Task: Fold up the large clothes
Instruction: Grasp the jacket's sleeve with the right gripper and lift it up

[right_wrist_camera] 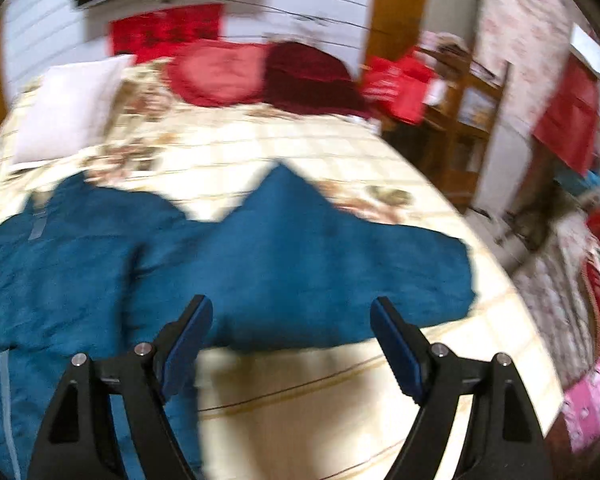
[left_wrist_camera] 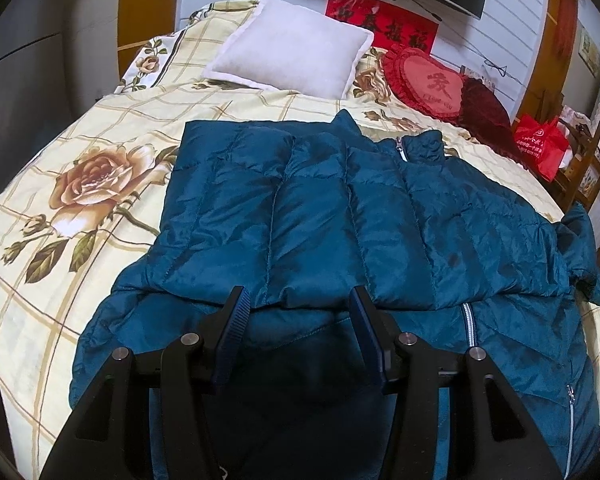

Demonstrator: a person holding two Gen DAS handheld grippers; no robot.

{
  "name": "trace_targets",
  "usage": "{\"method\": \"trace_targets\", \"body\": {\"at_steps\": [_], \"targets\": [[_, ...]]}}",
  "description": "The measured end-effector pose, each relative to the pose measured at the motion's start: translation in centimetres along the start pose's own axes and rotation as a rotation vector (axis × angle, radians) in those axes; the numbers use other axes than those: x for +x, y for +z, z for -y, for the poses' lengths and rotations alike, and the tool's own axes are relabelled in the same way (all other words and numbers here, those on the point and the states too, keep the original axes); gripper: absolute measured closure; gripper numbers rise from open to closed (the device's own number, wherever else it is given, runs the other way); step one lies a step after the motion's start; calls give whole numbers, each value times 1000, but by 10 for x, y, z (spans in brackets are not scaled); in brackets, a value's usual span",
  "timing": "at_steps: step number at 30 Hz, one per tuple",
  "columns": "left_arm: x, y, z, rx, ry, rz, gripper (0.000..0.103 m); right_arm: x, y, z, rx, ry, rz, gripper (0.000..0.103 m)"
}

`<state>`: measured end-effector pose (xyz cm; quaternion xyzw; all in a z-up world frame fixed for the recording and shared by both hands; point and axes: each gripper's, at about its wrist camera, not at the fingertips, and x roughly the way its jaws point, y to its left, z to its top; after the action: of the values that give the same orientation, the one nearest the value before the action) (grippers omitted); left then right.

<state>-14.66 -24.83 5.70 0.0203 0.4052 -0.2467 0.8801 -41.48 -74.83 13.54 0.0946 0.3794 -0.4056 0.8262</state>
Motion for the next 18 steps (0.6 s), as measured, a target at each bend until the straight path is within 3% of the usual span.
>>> {"method": "trace_targets", "body": {"at_steps": [6, 9, 12, 18], "targets": [[4, 0, -1, 1, -4, -16, 20, 55, 8, 73, 95, -125, -59, 15], [6, 1, -2, 4, 2, -17, 20, 81, 8, 109, 156, -160, -77, 7], [10, 1, -4, 2, 5, -26, 20, 106, 10, 139, 226, -168, -102, 7], [16, 2, -6, 5, 6, -36, 20, 148, 3, 161, 277, -147, -164, 7]]}}
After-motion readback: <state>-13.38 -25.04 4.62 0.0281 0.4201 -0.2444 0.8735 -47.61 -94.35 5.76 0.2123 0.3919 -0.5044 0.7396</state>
